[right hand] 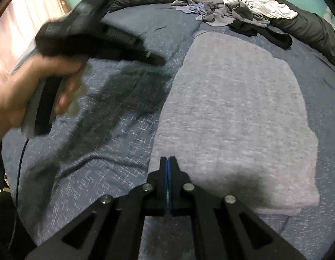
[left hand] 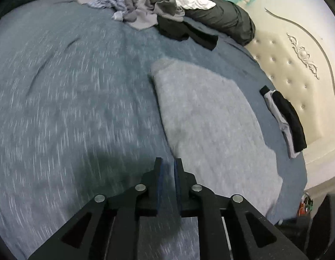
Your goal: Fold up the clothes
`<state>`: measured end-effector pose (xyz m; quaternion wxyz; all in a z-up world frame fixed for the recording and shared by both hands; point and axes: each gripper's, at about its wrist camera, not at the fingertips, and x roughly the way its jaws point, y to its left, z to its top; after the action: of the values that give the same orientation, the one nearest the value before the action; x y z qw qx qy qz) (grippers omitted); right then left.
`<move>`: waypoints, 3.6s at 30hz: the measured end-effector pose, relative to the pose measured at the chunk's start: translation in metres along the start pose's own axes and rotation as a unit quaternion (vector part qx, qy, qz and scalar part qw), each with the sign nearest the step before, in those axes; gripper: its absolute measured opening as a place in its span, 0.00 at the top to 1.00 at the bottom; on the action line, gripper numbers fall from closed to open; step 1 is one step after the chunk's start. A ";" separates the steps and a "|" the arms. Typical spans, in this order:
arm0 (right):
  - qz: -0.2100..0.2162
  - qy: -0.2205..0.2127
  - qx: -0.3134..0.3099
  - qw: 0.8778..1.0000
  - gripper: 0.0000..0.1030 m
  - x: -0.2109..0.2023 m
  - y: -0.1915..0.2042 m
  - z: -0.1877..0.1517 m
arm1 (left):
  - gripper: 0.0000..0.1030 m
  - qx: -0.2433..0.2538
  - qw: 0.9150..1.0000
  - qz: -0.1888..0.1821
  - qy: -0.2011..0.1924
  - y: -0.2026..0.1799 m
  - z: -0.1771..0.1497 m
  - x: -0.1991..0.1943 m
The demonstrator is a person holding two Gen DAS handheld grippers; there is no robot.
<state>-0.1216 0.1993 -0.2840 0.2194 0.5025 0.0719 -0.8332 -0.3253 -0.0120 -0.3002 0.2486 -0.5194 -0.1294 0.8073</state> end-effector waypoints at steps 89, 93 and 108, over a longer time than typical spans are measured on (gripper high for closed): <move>0.120 0.029 0.222 0.967 0.63 0.023 -0.213 -0.016 | 0.33 -0.087 0.992 -0.087 0.023 -0.056 -0.093 0.046; 0.114 0.029 0.215 0.970 0.65 0.026 -0.205 -0.005 | 0.35 -0.083 0.993 -0.080 0.018 -0.060 -0.093 0.043; 0.124 0.007 0.222 0.967 0.67 0.043 -0.193 0.011 | 0.36 -0.073 0.994 -0.074 0.014 -0.063 -0.087 0.051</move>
<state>-0.2323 0.3553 -0.3358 0.2038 0.5497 -0.1759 -0.7908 -0.2471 0.0639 -0.3480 0.2704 -0.5365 -0.2227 0.7677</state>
